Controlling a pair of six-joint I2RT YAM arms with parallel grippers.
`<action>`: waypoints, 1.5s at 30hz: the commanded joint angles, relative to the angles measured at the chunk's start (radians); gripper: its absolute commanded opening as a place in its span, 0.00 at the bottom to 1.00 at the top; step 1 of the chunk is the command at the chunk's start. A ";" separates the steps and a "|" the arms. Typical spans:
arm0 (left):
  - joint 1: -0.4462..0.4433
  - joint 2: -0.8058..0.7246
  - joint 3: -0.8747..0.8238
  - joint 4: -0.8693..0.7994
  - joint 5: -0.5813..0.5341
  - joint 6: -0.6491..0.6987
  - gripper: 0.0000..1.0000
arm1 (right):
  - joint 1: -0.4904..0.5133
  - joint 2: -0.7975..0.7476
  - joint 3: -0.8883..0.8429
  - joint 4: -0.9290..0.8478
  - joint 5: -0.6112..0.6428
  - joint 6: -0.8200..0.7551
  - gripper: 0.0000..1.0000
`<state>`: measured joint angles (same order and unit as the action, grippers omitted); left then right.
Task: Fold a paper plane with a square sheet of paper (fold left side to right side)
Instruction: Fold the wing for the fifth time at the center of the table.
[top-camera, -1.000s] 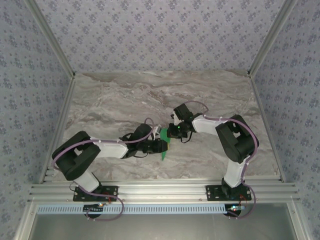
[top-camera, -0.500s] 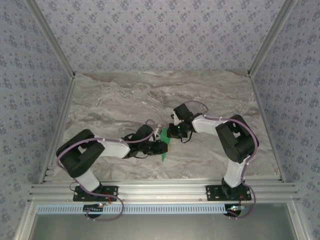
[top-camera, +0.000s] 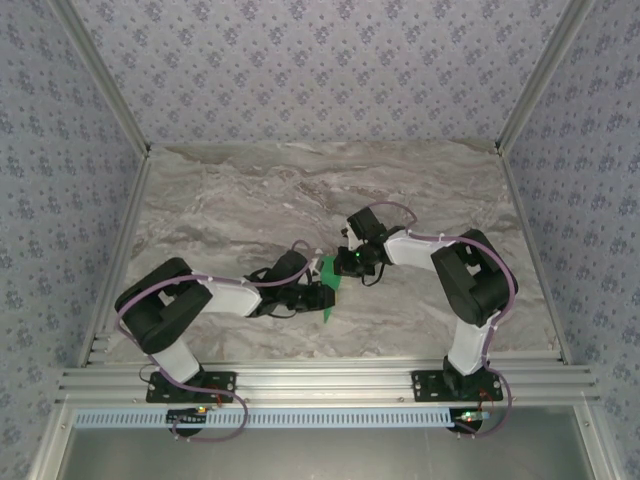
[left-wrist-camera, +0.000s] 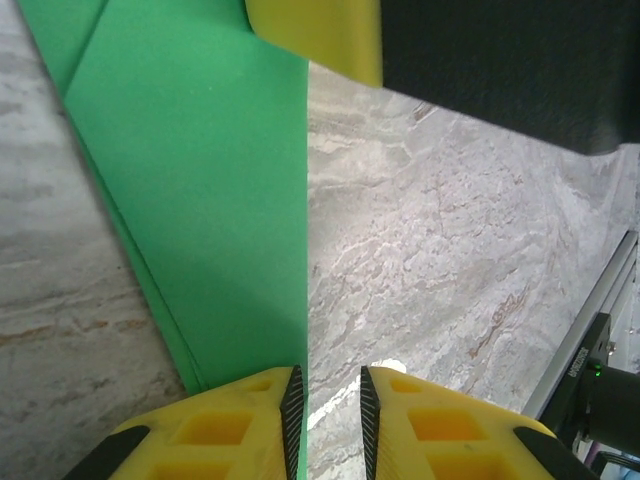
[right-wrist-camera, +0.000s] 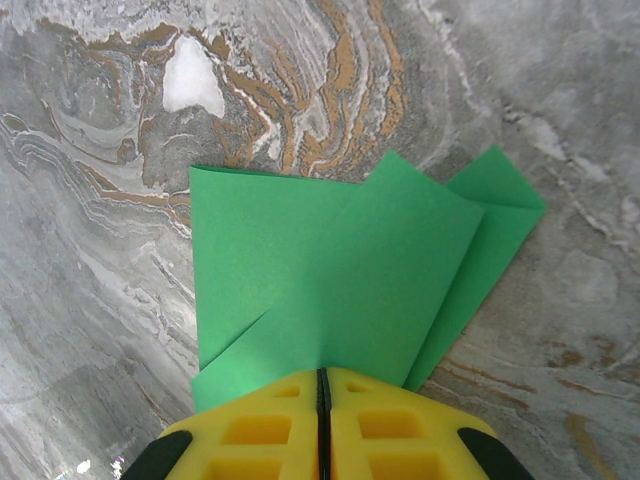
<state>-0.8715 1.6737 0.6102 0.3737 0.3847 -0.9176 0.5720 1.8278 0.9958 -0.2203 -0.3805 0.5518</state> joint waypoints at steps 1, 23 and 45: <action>-0.017 0.027 0.013 -0.046 -0.009 0.006 0.24 | 0.000 0.034 -0.028 -0.126 0.088 -0.018 0.11; -0.057 0.038 0.014 -0.161 -0.097 0.018 0.11 | -0.015 -0.242 -0.210 0.168 -0.152 -0.005 0.04; -0.057 0.053 0.023 -0.179 -0.098 0.009 0.11 | 0.028 -0.078 -0.158 0.107 -0.051 -0.071 0.05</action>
<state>-0.9165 1.6817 0.6411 0.2985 0.2974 -0.9070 0.6125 1.7252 0.8169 -0.0643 -0.4835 0.5209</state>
